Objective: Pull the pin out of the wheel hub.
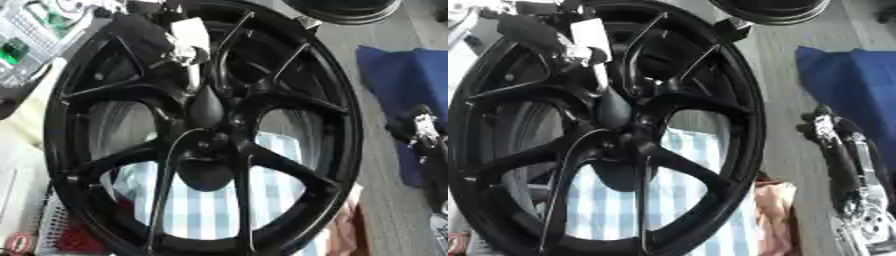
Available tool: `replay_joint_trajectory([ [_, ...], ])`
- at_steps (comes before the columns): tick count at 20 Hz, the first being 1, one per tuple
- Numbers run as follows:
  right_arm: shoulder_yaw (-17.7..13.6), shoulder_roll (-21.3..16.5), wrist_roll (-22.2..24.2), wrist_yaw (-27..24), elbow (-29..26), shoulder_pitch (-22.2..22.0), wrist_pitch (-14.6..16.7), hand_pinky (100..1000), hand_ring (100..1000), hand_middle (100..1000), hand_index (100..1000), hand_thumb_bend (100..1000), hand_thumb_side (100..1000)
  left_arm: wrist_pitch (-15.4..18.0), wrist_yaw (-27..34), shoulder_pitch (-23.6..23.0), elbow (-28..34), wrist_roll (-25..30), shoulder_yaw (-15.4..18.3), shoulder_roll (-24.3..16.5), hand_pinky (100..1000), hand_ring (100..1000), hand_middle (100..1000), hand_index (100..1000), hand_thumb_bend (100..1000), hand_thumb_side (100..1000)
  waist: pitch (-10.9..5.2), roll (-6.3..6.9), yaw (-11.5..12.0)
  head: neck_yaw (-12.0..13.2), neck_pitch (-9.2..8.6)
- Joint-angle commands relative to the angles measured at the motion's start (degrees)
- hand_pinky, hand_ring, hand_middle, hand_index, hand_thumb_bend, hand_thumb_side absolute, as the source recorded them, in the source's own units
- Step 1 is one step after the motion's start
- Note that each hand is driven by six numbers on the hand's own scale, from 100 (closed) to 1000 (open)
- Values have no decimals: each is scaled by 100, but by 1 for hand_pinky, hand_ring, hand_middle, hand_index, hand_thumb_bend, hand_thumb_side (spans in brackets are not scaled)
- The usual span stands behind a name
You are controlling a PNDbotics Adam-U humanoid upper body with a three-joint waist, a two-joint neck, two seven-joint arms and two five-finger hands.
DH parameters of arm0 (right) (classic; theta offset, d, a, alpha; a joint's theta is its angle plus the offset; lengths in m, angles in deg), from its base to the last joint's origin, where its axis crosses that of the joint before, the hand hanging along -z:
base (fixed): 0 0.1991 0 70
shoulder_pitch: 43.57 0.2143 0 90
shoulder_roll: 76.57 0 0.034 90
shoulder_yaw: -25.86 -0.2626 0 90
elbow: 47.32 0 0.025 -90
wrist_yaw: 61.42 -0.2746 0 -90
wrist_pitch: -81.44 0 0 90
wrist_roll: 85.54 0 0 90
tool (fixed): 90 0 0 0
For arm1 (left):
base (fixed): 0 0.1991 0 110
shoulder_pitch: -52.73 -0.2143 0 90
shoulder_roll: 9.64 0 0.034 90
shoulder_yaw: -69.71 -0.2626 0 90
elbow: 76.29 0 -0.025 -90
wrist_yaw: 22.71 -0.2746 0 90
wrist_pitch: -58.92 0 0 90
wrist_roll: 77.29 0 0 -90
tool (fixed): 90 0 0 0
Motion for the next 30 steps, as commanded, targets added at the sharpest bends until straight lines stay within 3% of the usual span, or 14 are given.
replay_joint_trajectory([
  [1,-27,-12,-28,-1,-136,7,-23,826,704,506,625,100,683,-462,61,146,65,366,83,-69,650,662,578,704,203,526,-115,8,-9,13,-73],
  [4,-27,-9,-31,6,-136,-9,-29,826,705,507,625,100,681,-537,150,164,121,305,116,-73,628,629,528,655,100,488,-128,10,-10,9,-62],
  [6,-27,-12,-28,8,-136,-18,-27,826,705,507,625,100,680,-560,207,174,174,267,115,-83,618,610,490,607,100,406,-140,11,-13,6,-55],
  [8,-28,-16,-24,8,-136,-25,-23,826,705,507,625,100,677,-568,219,182,223,253,112,-102,603,589,445,540,100,239,-155,10,-16,0,-49],
  [11,-31,-25,-18,3,-136,-37,-16,826,705,506,626,100,670,-568,156,189,291,280,127,-146,588,556,386,470,100,178,-181,10,-12,-11,-44],
  [22,-54,-55,12,9,-136,-117,29,827,706,505,628,100,645,-682,35,279,608,281,568,-422,571,510,310,388,100,193,-323,-20,44,-59,17],
  [25,-78,-63,21,21,-136,-154,69,827,706,505,628,100,632,-716,197,222,684,89,964,-654,554,504,304,384,100,210,-360,-42,77,-94,40],
  [28,-128,-97,9,32,-136,-185,121,828,706,505,628,100,612,-733,439,-71,720,-275,1508,-1145,547,505,309,392,100,228,-388,-63,174,-175,79],
  [29,-148,-114,1,38,-136,-194,145,828,706,505,629,100,693,-728,508,-264,758,-438,1696,-1375,544,506,324,392,100,228,-392,-65,201,-197,90],
  [30,-177,-128,-13,47,-136,-203,173,828,706,505,629,100,598,-736,544,-520,791,-608,1912,-1618,539,505,313,398,100,243,-397,-75,242,-232,103],
])
